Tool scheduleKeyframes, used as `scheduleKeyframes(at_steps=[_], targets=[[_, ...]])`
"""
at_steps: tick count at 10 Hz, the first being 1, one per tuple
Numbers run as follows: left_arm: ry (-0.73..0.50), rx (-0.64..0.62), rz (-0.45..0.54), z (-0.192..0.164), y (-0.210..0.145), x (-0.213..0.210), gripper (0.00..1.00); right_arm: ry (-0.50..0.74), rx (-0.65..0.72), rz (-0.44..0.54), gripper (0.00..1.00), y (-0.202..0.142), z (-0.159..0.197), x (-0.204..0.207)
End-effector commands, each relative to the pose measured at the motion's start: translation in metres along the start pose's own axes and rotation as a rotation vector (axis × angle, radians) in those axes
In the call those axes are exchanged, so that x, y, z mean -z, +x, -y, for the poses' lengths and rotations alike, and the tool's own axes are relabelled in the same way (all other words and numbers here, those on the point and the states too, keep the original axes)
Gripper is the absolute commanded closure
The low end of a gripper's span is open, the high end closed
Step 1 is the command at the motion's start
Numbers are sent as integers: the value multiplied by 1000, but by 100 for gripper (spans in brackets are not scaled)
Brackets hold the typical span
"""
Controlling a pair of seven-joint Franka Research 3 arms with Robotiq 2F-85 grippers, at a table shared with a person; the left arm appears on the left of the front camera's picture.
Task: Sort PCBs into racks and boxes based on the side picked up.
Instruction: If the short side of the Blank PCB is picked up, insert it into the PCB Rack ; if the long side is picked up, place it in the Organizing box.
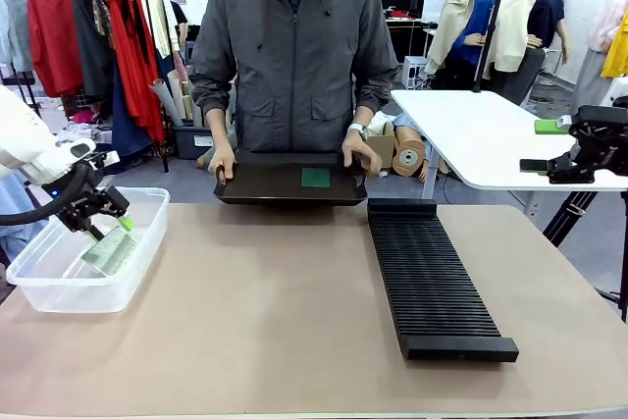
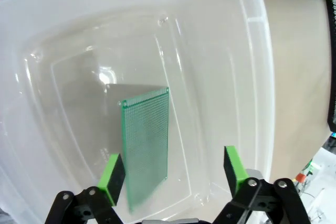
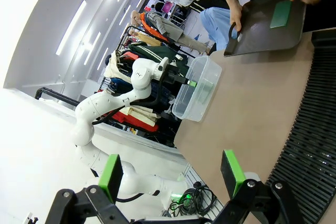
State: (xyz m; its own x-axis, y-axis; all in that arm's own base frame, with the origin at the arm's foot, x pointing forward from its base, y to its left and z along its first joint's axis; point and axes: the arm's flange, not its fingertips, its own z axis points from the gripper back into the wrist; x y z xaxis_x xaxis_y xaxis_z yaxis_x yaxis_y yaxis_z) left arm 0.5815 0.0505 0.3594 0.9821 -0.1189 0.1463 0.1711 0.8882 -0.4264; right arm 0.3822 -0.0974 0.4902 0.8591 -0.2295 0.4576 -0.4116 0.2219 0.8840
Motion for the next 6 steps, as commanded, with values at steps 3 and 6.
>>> scheduleKeyframes(at_steps=[3,6], targets=[[162,90,35,35,0,-32,0,8,-2,3,0,1,-2,0],[209,101,62,42,4,-40,0,8,-2,3,0,1,-2,0]])
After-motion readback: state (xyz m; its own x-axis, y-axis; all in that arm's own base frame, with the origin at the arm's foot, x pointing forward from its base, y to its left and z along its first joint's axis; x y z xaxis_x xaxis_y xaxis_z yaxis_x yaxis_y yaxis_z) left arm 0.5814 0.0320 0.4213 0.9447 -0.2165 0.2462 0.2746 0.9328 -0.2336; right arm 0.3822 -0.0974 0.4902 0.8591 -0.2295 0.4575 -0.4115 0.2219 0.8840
